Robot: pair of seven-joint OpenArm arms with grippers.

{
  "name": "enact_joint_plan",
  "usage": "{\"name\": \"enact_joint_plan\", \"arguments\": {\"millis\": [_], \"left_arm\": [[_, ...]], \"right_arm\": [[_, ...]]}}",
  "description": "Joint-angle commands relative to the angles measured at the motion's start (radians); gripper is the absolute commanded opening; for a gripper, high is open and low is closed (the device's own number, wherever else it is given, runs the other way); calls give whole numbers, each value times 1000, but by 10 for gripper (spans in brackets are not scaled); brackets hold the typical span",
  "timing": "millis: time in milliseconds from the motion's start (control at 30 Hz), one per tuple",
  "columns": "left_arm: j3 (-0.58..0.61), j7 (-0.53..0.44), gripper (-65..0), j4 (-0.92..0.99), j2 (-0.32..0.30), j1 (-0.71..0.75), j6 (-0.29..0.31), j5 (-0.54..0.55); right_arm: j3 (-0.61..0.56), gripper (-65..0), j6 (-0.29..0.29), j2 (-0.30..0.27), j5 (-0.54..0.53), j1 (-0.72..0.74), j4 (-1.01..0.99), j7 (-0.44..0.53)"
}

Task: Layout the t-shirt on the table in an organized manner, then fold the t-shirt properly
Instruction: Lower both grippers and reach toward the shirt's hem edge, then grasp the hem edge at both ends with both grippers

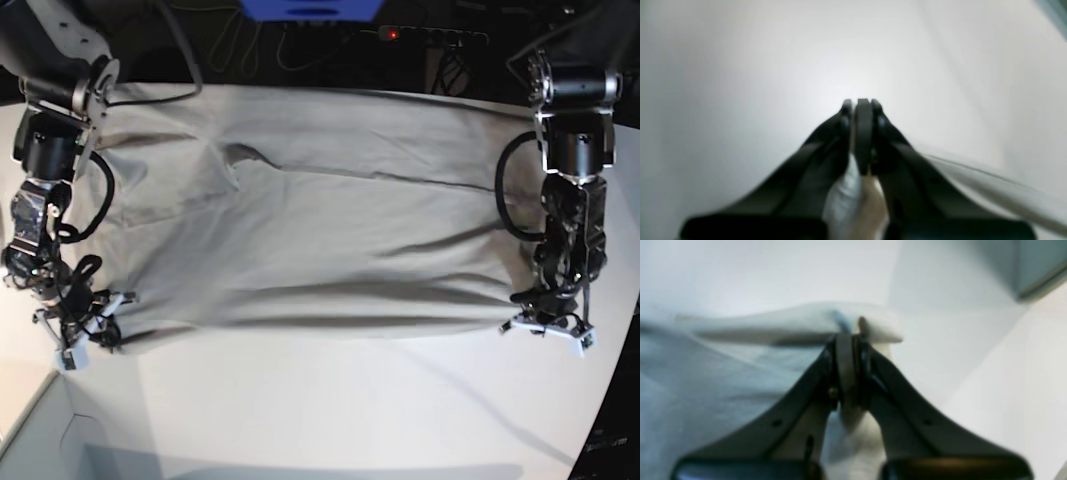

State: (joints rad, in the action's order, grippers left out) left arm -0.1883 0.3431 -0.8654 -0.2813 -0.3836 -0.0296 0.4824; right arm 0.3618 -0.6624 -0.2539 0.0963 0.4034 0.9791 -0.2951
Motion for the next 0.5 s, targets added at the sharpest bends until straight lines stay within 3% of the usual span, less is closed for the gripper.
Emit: {"name": "enact_joint_plan", "arguments": {"millis": [0,233,467], "left_arm": [[-6,-16,-650,-25,-14,-24,-3,0],[-7,-16,-650,-33,-11,-21,-3,0],[-7,-17,-650,-33,-6,-8,-3,2]], "right_arm": [[16,-650,13,-12,-14,27,33,24],[85,-650,-33,46,-14,-64,165,24],[95,-650,-36,75,-13,-209,254,33]]}}
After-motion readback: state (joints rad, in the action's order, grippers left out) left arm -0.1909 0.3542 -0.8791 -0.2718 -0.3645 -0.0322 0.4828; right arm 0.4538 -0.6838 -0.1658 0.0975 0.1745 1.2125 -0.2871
